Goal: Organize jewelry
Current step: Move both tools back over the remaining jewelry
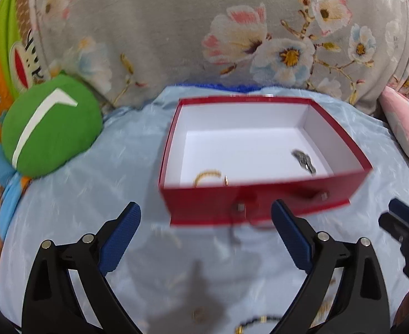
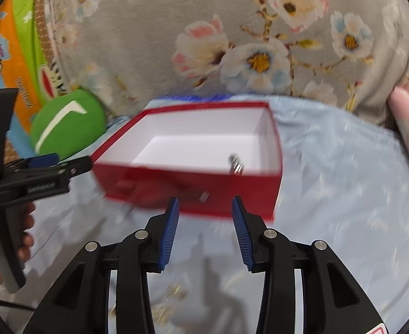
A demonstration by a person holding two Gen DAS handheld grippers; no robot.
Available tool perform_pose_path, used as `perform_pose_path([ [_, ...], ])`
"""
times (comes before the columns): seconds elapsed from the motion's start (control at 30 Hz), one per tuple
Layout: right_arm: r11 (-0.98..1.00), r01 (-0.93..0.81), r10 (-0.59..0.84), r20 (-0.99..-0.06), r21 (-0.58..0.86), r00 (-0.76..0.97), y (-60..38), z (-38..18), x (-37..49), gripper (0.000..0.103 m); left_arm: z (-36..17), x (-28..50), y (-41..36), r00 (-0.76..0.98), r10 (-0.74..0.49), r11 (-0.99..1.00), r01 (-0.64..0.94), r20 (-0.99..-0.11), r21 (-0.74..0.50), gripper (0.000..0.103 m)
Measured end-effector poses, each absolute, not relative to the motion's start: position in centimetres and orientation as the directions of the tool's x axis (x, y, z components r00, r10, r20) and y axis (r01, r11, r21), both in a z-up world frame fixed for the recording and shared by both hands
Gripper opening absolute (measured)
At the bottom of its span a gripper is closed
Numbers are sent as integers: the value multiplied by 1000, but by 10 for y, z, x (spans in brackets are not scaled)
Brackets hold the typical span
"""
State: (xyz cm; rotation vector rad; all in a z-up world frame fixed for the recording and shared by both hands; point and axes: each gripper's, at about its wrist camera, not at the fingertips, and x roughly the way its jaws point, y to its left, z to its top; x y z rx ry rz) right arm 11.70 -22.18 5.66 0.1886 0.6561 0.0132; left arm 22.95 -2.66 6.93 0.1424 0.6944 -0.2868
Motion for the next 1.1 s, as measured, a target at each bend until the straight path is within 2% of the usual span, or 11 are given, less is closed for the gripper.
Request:
perform_pose_path([
  [0.2, 965, 35, 150, -658, 260, 738, -186, 28, 61, 40, 40, 173, -5, 663, -256, 953, 296, -703, -68, 92],
  [0.4, 911, 138, 195, -701, 388, 685, -183, -9, 59, 40, 3, 123, 3, 627, -188, 973, 221, -756, -59, 92],
  [0.57, 882, 193, 206, -720, 430, 663, -179, -22, 70, 40, -9, 101, 22, 630, -147, 986, 155, -762, -62, 92],
  [0.9, 872, 259, 158, -739, 415, 655, -168, -32, 96, 40, -14, 98, 57, 628, -144, 990, 92, -765, -111, 92],
  [1.1, 904, 281, 66, -756, 321, 651, -161, -30, 109, 39, -12, 102, 68, 633, -145, 989, 76, -761, -125, 92],
])
